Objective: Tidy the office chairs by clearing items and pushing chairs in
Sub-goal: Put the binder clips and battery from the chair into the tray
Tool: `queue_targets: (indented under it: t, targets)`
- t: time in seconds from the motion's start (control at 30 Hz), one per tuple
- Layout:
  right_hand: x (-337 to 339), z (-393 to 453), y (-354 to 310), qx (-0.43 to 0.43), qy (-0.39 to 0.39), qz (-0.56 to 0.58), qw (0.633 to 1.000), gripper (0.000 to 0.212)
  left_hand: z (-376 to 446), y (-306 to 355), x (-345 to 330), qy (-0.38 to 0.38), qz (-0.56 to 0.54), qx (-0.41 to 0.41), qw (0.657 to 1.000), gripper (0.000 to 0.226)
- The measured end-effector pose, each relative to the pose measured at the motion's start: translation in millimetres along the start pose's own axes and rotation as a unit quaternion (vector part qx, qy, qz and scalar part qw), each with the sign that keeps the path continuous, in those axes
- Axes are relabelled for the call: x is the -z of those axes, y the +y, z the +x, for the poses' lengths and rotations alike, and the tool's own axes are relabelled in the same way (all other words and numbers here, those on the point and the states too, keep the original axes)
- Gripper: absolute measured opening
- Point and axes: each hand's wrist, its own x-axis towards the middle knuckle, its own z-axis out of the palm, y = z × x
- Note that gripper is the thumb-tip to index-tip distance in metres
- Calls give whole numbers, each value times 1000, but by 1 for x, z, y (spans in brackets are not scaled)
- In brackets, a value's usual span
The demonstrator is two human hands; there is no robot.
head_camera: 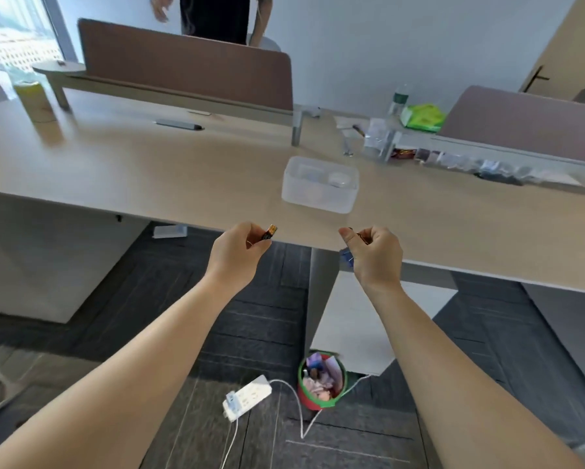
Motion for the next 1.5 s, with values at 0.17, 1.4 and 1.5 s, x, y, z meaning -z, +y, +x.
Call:
queue_targets:
  t: [0.17, 1.4, 1.5]
  targets:
    - [-13, 81, 0, 6, -3, -23, 1000, 34, 81, 9, -23, -12, -7, -2, 1000, 20]
    - [-139, 423, 99, -49, -139, -24, 989, 37, 441, -12, -210, -122, 318, 149, 928, 19]
    - [-155, 430, 99, -58, -134, -16, 989, 36, 452, -19, -210, -125, 313, 136, 932, 21]
